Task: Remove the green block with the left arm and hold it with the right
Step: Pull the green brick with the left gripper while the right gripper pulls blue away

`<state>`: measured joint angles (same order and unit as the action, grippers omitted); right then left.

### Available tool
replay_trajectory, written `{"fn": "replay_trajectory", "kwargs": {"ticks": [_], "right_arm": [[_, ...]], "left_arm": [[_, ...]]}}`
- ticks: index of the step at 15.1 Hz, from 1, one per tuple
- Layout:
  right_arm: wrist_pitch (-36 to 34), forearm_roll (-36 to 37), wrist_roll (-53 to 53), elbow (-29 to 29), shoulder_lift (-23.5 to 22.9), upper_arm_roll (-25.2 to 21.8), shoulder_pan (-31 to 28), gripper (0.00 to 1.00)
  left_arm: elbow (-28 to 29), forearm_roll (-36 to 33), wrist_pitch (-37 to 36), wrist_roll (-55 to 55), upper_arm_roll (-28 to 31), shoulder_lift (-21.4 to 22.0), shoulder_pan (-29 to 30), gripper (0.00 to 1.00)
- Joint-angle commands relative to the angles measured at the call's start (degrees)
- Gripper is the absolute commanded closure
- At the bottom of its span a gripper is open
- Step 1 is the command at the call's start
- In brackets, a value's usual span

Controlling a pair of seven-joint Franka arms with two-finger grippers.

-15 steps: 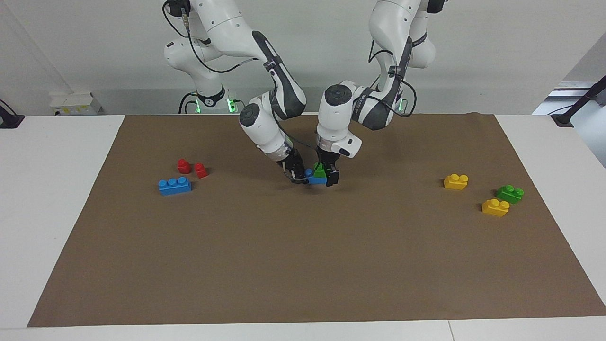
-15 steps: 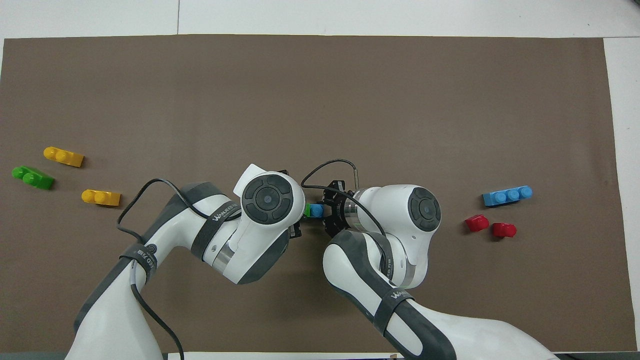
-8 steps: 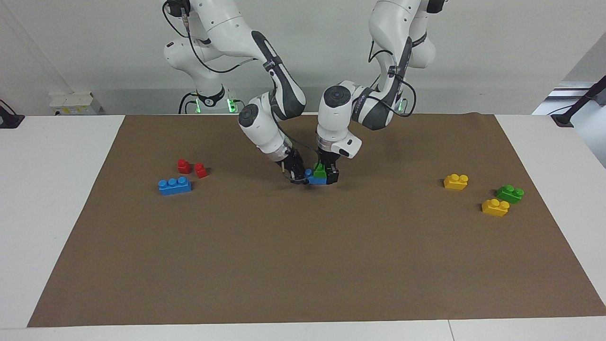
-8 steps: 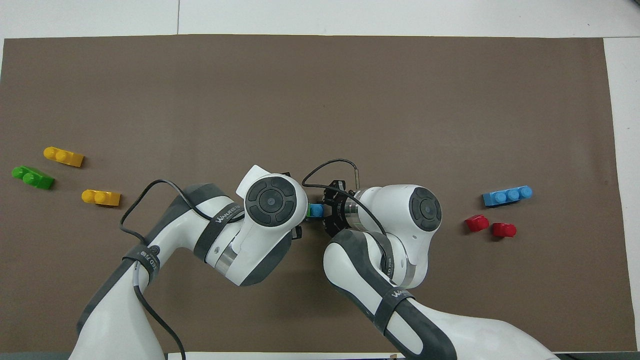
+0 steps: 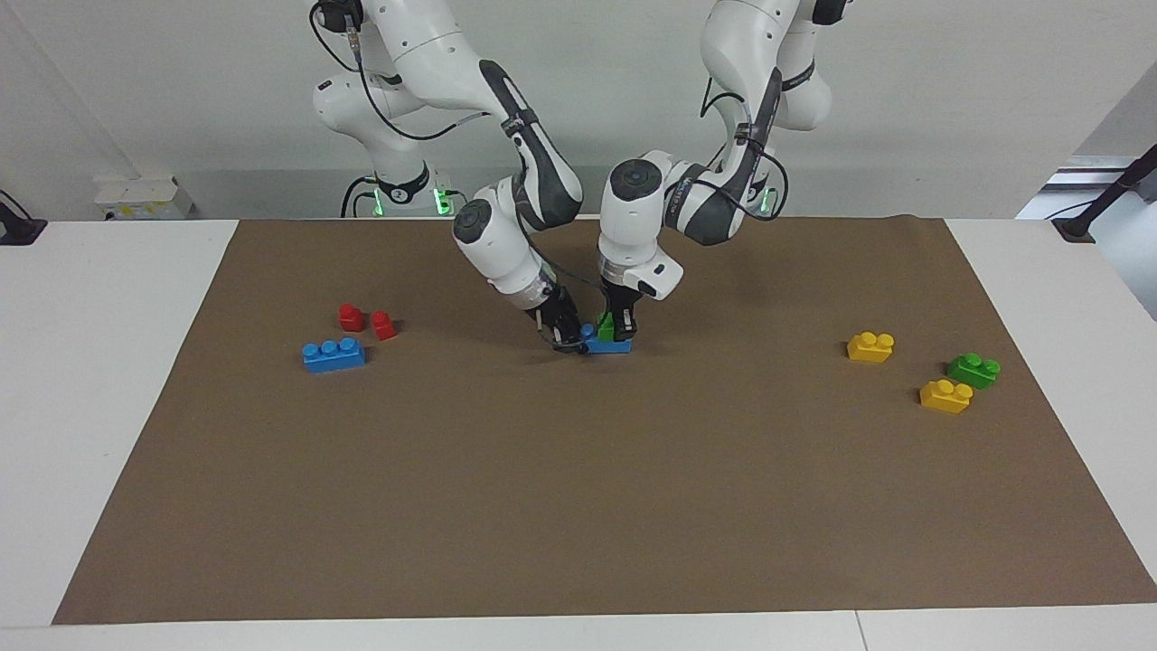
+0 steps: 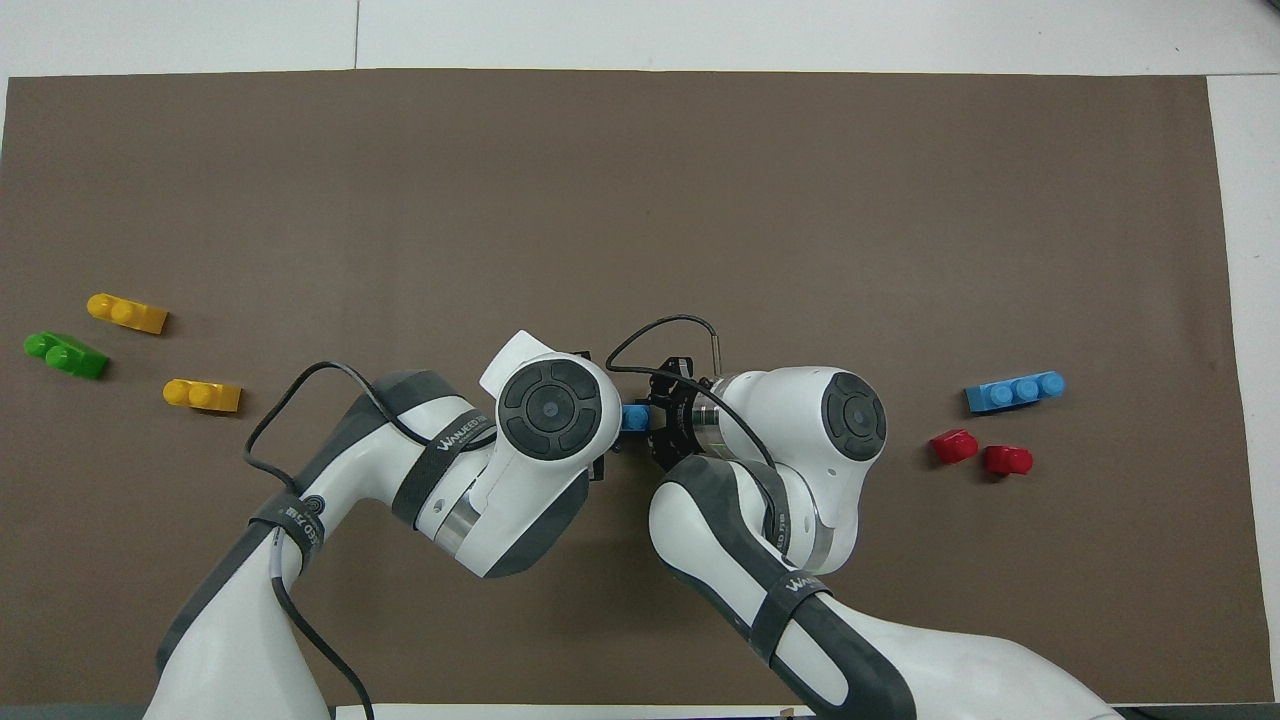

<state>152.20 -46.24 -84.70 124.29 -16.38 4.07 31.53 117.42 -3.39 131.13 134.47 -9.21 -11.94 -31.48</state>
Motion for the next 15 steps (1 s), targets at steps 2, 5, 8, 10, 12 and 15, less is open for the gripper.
{"fn": "replay_trajectory", "kwargs": {"ticks": [2,5,8,10,12,15], "right_arm": [[0.65,-2.01,1.82,0.96,0.04,0.33,-0.15,1.00],[-0.66,-1.92,1.82,0.17,0.04,0.24,-1.11,1.00],[-8.65,-1.48,2.52,-1.94,2.05,-0.02,-5.33,1.00],[-12.17,-1.04,4.79,-2.20,3.54,-0.11,-9.18,1.00],[-17.52,-0.26,8.65,-3.25,4.51,-0.29,-13.58,1.00],[-24.91,6.14,13.66,-4.49,4.69,-0.29,-21.66,1.00]], "left_arm": [[0.00,-0.39,-1.84,0.18,0.94,3.40,0.19,1.00],[-0.18,-0.39,-3.59,0.09,0.95,4.46,0.54,1.00],[-0.18,-0.39,-5.61,-1.74,1.03,6.13,2.29,1.00],[-0.27,-0.39,-7.02,-4.99,1.03,6.92,4.74,1.00],[-0.27,-0.39,-8.25,-9.89,1.03,6.93,8.69,1.00],[-0.18,-0.30,-8.52,-18.94,1.03,6.93,14.50,1.00]]}}
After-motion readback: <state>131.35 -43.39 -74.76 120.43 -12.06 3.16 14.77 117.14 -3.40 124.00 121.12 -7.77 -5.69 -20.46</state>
